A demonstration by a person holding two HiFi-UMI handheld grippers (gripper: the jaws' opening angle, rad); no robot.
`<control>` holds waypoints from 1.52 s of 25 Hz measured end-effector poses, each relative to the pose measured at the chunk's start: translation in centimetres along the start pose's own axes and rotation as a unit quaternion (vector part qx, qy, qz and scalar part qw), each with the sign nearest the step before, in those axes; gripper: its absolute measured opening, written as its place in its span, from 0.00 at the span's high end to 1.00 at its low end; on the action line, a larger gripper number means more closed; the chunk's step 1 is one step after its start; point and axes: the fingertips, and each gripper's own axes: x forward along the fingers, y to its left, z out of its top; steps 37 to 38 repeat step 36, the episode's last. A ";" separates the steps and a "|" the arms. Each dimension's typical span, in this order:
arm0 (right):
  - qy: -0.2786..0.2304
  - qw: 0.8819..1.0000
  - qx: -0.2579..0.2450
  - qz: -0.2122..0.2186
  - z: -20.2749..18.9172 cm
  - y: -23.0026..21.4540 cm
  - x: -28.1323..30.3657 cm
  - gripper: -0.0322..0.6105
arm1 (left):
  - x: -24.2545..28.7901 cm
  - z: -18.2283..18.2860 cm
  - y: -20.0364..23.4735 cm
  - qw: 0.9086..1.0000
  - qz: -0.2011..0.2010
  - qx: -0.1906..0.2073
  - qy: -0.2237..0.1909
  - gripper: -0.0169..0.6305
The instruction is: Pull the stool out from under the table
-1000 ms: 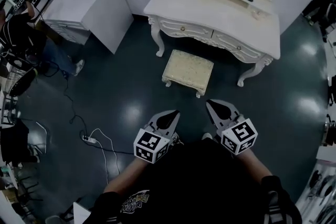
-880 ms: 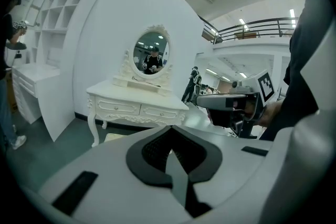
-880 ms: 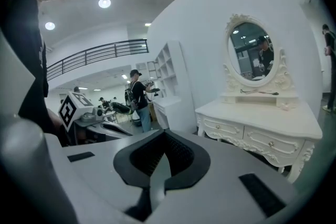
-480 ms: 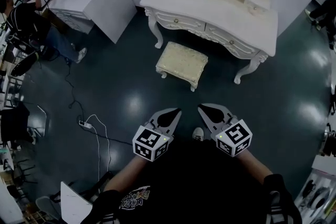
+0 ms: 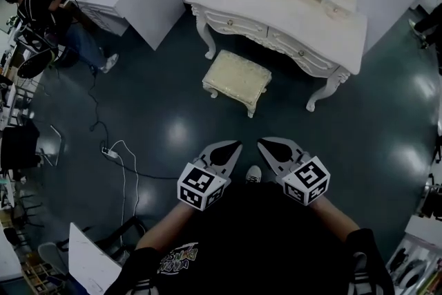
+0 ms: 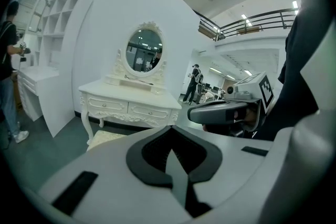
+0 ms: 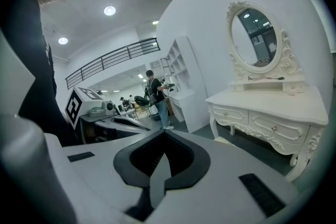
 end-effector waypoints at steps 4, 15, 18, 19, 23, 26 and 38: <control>-0.005 1.000 0.003 0.001 -0.1 -0.7 -1.2 0.91 | 0.6 0.0 -1.1 1.000 0.002 0.003 0.000 0.96; -0.015 1.000 0.011 -0.011 -0.3 -1.4 -2.9 0.91 | 1.7 1.1 -3.0 1.000 -0.010 0.027 0.004 0.96; -0.015 1.000 0.012 -0.012 -0.4 -1.5 -2.9 0.91 | 1.9 1.3 -3.0 1.000 -0.010 0.029 0.006 0.96; -0.016 1.000 0.012 -0.011 -0.4 -1.5 -2.9 0.91 | 2.0 1.0 -3.0 1.000 -0.012 0.028 0.008 0.96; -0.015 1.000 0.013 -0.011 -0.4 -1.5 -2.8 0.91 | 1.9 0.4 -3.0 0.999 -0.015 0.030 0.009 0.96; -0.015 1.000 0.012 -0.010 -0.4 -1.4 -2.7 0.91 | 1.9 0.4 -3.0 0.999 -0.015 0.032 0.009 0.96; -0.014 1.000 0.011 -0.012 -0.5 -1.5 -2.8 0.91 | 1.9 0.4 -3.0 0.999 -0.014 0.034 0.010 0.96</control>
